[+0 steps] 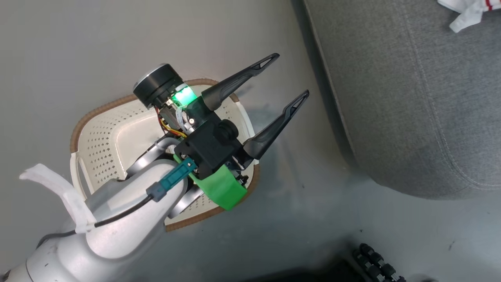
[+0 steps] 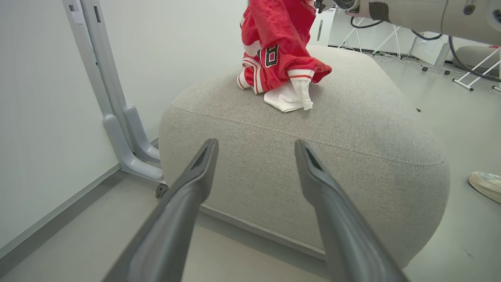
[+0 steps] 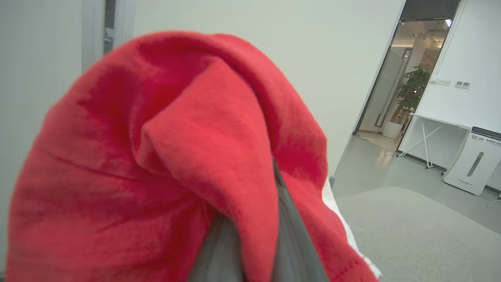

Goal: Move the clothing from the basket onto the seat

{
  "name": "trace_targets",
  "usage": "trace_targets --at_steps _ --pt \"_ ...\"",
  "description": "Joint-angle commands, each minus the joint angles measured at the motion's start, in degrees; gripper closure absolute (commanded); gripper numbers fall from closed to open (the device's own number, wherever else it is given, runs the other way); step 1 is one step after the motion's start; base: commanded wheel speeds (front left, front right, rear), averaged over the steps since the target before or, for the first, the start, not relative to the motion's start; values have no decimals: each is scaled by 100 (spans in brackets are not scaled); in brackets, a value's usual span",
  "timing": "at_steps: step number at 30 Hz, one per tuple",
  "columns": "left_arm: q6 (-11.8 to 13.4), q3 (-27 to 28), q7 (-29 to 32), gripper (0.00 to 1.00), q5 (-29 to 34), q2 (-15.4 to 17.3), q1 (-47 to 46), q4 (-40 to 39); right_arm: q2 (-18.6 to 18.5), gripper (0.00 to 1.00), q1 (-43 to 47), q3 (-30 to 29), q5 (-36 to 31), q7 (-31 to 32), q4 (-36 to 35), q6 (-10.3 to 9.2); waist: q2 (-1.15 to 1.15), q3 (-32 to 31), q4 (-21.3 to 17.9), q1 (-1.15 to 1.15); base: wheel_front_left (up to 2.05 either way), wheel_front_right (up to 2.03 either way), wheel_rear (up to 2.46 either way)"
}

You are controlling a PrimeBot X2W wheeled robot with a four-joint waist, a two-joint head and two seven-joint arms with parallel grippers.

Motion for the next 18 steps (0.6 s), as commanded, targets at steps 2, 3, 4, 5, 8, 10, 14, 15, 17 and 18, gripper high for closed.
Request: trace_targets --at_steps 2,3,4,5,8,10,14,15,17,18 --pt "-17 4 -43 0 52 56 -118 -16 61 100 -13 -191 -365 13 327 -7 57 344 230 -1 0 0 0" --pt "-14 10 -51 0 49 66 -123 -12 104 100 14 -272 -424 15 385 -6 57 352 233 -1 0 0 0" --pt "-10 16 -56 0 45 78 -126 -9 168 100 71 -375 -509 32 441 -7 57 360 234 -1 0 0 0" --pt "-1 21 -59 0 40 83 -129 -8 220 100 135 -472 -568 52 466 -7 57 366 233 -1 0 0 0" --pt "36 38 -72 0 15 106 -115 -7 424 100 395 -810 -780 140 456 -6 57 363 226 -1 0 0 0" --pt "52 43 -91 0 -1 132 -69 -4 652 100 625 -949 -939 197 323 -6 57 338 202 -1 0 0 0" --pt "69 35 -85 0 -28 190 13 14 934 100 892 -1145 -1107 324 51 -7 57 265 138 -1 0 0 0" --pt "74 34 -83 0 -29 202 25 20 997 65 941 -1150 -1144 340 -1 -6 57 231 121 -1 0 0 0" --pt "88 33 -88 0 -50 221 57 40 1072 0 1036 -1144 -1191 391 -99 -7 57 136 93 -1 0 0 0" --pt "93 36 -101 0 -60 221 79 55 1092 0 1086 -1123 -1204 383 -131 -6 57 76 81 -1 0 0 0"
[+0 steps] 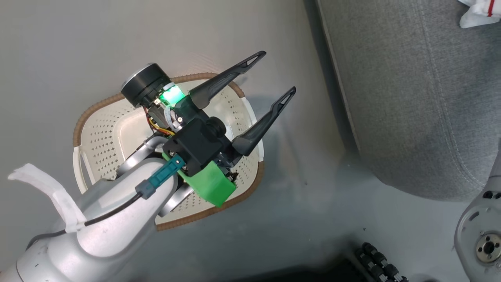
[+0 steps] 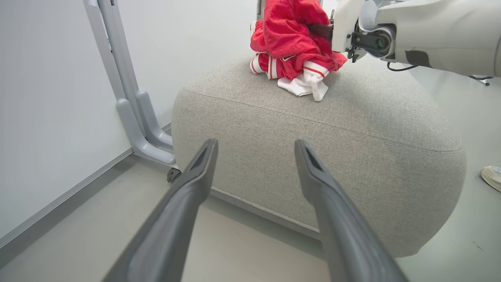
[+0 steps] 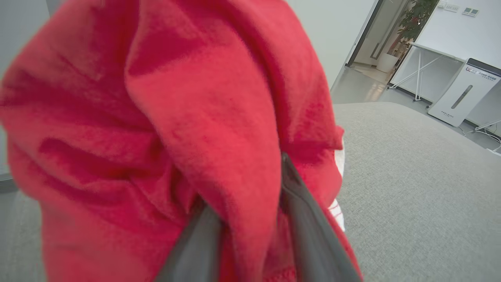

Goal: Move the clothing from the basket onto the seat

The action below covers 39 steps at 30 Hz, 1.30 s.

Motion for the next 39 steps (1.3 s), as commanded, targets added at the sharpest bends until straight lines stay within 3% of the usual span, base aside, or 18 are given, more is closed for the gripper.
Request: trace_targets --at_steps 1,12,17,28,39 --pt "38 10 -39 0 -38 36 102 30 29 0 189 20 -28 -7 -82 -6 57 -193 -57 -1 0 0 0" --pt "206 62 -173 0 -269 -97 529 320 -243 0 1140 392 285 -336 513 -7 57 -1280 -208 -1 0 0 0" --pt "286 105 -214 0 -364 -196 814 458 -474 0 1612 904 624 -415 618 -7 57 -1828 -208 -1 0 0 0" --pt "433 329 -256 0 -529 -405 1417 637 -584 0 2694 2345 1739 -423 -522 -7 57 -2627 148 -1 0 0 0" --pt "616 1322 -254 0 -601 -527 2169 686 -458 0 3275 3348 2134 -418 -971 -7 57 -3120 887 -1 0 0 0"
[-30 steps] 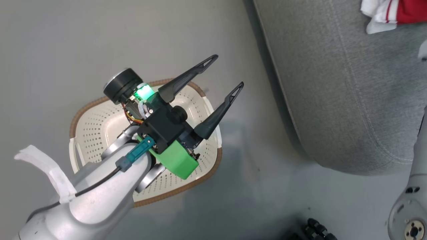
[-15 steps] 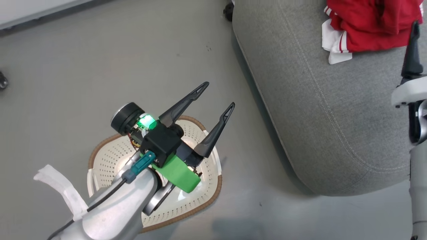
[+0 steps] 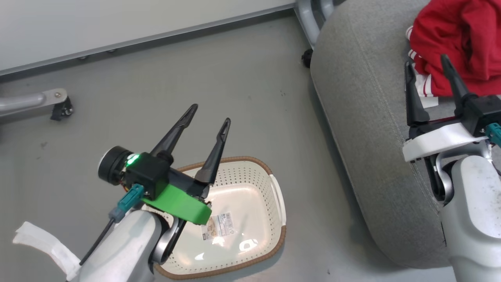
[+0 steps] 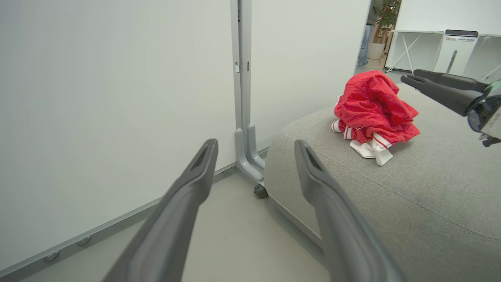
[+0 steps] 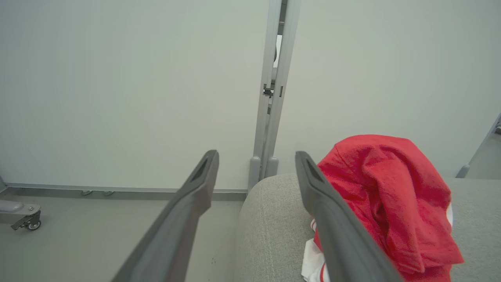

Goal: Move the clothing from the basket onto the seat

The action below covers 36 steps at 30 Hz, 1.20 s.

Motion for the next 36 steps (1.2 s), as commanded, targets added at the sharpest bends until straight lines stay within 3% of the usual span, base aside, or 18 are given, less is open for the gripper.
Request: trace_targets --at_steps 1,11,19,36 --pt "45 160 -19 0 -36 -20 199 31 43 0 139 69 43 -11 -51 -8 57 -318 394 0 0 0 0" --pt "103 1377 -19 0 82 -185 1080 183 427 0 756 313 86 -12 -220 -8 57 -686 881 0 0 0 0" --pt "-8 2151 -19 0 293 -328 1740 328 525 0 1454 232 142 -12 -518 -8 57 -940 1003 0 0 0 0" --pt "-319 2665 -20 0 746 -746 2257 477 547 0 2848 59 469 -12 -1332 -8 57 -1256 1066 0 0 0 0"
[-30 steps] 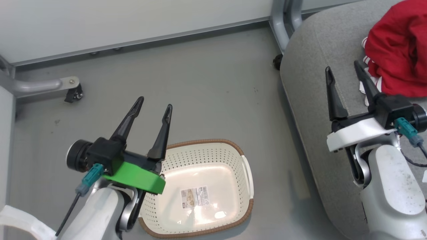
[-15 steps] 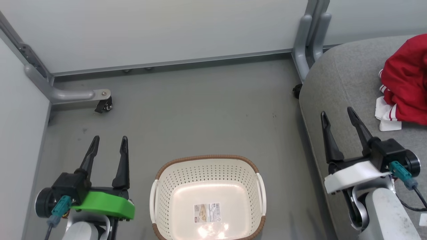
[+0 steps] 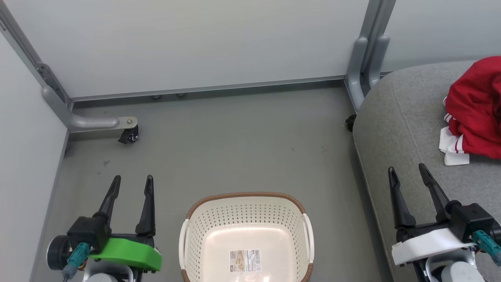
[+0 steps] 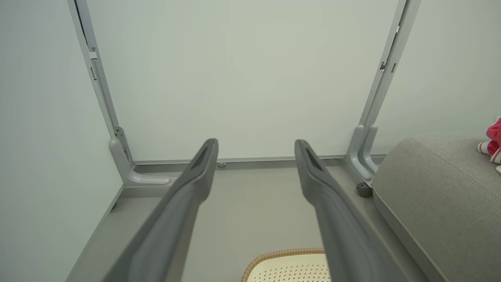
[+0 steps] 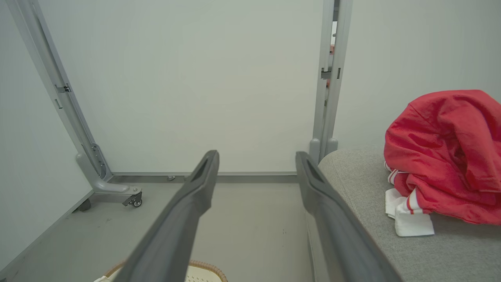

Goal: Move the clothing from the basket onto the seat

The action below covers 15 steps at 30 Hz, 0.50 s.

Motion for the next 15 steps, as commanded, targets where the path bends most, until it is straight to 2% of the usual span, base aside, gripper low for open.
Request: trace_targets --at_steps 1,15 --pt "-24 38 -20 0 81 -32 92 -8 -15 0 115 -6 46 -11 -51 -8 57 -6 0 0 0 0 0" --pt "-87 152 -20 0 339 -89 133 49 -14 0 249 33 -21 -12 -145 -8 57 -50 19 0 0 0 0"
